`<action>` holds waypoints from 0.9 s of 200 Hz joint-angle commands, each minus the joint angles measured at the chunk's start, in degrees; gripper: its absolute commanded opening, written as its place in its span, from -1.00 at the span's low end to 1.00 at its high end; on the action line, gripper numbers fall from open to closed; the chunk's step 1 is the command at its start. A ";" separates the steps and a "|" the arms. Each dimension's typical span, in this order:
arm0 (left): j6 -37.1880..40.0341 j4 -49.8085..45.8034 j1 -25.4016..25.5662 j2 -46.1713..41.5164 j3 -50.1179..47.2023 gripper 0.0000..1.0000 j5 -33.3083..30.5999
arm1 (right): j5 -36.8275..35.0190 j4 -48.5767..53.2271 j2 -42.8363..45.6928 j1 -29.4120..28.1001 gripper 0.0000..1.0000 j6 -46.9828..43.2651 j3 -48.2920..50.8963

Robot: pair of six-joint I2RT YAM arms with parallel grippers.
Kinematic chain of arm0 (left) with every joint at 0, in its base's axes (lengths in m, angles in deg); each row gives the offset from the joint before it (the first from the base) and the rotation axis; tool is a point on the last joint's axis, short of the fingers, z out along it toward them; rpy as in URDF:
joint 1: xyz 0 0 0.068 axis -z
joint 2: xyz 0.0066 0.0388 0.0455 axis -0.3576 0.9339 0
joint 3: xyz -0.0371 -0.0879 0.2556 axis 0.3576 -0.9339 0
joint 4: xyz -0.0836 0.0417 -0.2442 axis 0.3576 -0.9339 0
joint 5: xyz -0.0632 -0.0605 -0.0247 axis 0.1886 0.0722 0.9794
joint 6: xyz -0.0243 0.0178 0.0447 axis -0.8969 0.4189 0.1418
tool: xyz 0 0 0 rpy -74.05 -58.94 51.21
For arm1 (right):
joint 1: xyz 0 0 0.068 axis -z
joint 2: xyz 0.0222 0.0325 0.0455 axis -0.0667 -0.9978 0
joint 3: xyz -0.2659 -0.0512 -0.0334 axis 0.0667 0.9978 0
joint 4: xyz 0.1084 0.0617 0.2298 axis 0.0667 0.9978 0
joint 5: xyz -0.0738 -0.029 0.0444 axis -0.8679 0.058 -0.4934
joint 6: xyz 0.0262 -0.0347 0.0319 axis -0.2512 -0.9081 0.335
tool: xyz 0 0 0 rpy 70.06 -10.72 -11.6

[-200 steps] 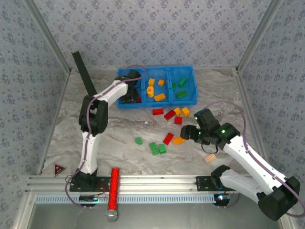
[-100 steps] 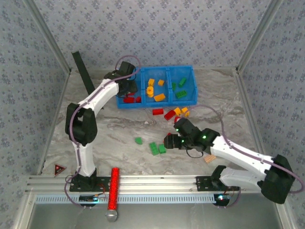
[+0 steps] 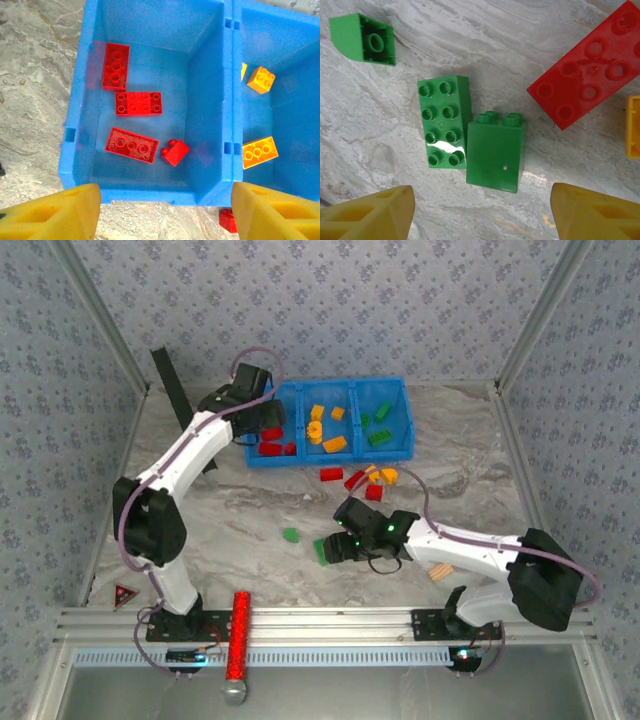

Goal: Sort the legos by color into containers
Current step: Pick up the lego from the bottom-center of the table.

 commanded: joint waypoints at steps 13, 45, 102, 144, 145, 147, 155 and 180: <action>-0.20 2.02 -1.44 -3.82 -3.52 0.44 3.89 | -0.04 -2.04 -3.98 1.01 0.42 -5.23 -1.38; -1.72 1.76 -2.56 -4.42 -5.88 0.44 5.85 | 0.15 -0.64 -7.65 1.50 0.26 -6.90 -3.52; -0.78 -0.22 -2.65 -5.02 -5.04 0.44 5.77 | 0.73 -0.56 -9.34 2.48 -0.12 -6.90 -2.87; 2.26 -4.81 -1.98 -4.84 -2.56 0.44 3.14 | 0.24 3.68 -6.15 3.78 -0.32 -8.92 -0.92; 2.38 -4.92 -1.96 -4.82 -2.56 0.44 3.05 | 0.20 3.73 -5.88 3.89 -0.33 -8.88 -0.73; 2.64 -5.22 -1.95 -4.87 -2.50 0.44 3.04 | 0.21 4.04 -5.30 4.10 -0.33 -8.76 -0.36; 3.67 -6.06 -1.96 -5.04 -2.64 0.45 2.74 | 0.64 5.12 -2.63 4.88 -0.35 -8.05 0.92; 7.40 -6.89 -1.73 -7.29 -5.69 0.49 3.37 | 1.17 11.82 8.37 6.37 -0.37 -7.79 1.76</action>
